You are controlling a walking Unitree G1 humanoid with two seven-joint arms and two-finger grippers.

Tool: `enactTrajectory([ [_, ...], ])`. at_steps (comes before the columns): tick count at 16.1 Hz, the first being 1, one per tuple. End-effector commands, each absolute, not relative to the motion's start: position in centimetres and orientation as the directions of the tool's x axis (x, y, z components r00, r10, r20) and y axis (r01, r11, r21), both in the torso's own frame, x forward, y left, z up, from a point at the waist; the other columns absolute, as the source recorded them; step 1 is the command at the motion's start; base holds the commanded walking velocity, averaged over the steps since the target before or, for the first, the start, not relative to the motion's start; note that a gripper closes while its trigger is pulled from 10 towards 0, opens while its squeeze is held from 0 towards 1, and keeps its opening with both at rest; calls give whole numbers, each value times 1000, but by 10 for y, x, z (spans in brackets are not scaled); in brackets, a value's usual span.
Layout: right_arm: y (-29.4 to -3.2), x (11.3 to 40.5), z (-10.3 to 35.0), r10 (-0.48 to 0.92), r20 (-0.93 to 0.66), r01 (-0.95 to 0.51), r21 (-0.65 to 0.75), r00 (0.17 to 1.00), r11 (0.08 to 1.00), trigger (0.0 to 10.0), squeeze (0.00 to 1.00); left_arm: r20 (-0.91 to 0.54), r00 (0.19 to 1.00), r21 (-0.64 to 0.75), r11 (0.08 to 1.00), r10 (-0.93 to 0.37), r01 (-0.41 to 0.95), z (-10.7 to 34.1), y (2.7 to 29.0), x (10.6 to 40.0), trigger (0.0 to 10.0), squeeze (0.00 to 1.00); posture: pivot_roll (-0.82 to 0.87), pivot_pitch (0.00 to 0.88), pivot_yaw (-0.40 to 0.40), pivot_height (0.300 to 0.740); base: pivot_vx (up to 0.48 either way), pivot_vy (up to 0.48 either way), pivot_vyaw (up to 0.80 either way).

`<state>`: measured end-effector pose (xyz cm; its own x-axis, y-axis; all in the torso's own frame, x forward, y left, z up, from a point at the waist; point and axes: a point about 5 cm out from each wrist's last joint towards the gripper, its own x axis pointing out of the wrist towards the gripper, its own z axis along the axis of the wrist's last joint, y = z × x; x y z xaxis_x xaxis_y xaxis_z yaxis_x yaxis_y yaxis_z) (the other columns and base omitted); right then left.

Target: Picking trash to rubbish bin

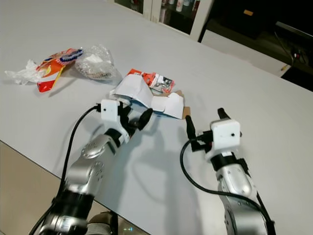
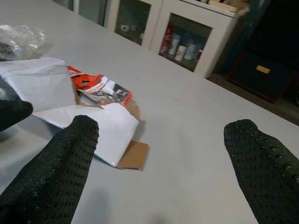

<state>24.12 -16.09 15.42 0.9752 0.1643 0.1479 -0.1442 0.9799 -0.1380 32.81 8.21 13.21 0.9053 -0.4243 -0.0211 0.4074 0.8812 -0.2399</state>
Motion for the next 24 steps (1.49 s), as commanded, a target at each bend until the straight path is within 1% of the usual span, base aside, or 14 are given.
enactTrajectory([
  [1, -171, 237, 156, 127, 139, -105, -157, 982, 982, 10000, 0, -34, 897, -257, 871, -441, 418, 126, 77, 328, 10000, 0, 112, 180, -122, 740, 0, 0, 0],
  [7, -179, 211, 157, 91, 93, -73, -178, 992, 981, 10000, 0, -29, 914, -251, 888, -404, 385, 117, 74, 346, 10000, 0, 12, 220, -145, 740, 0, 0, 0],
  [9, -183, 200, 160, 76, 74, -61, -189, 994, 980, 10000, 0, -21, 917, -265, 887, -398, 379, 117, 69, 352, 10000, 0, -49, 239, -164, 740, 0, 0, 0],
  [13, -186, 186, 162, 59, 42, -49, -203, 997, 978, 10000, 0, -11, 924, -259, 894, -381, 366, 125, 66, 366, 10000, 0, -111, 248, -173, 740, 0, 0, 0],
  [14, -186, 184, 163, 53, 39, -44, -205, 998, 978, 10000, 0, -8, 932, -265, 900, -361, 346, 127, 68, 369, 4275, 0, -125, 250, -173, 740, 0, 0, 0],
  [15, -187, 183, 163, 48, 37, -40, -206, 998, 978, 10000, 0, -13, 935, -265, 903, -355, 339, 127, 69, 370, 0, 0, -132, 251, -174, 740, 0, 0, 0],
  [20, -189, 170, 164, 25, 3, -24, -212, 1000, 977, 10000, 0, -19, 948, -273, 914, -318, 301, 125, 73, 375, 0, 0, -180, 268, -188, 740, 0, 0, 0],
  [24, -189, 168, 165, 21, -9, -23, -214, 1000, 977, 10000, 0, -18, 951, -280, 915, -308, 291, 123, 74, 375, 0, 0, -184, 269, -191, 740, 0, 0, 0],
])
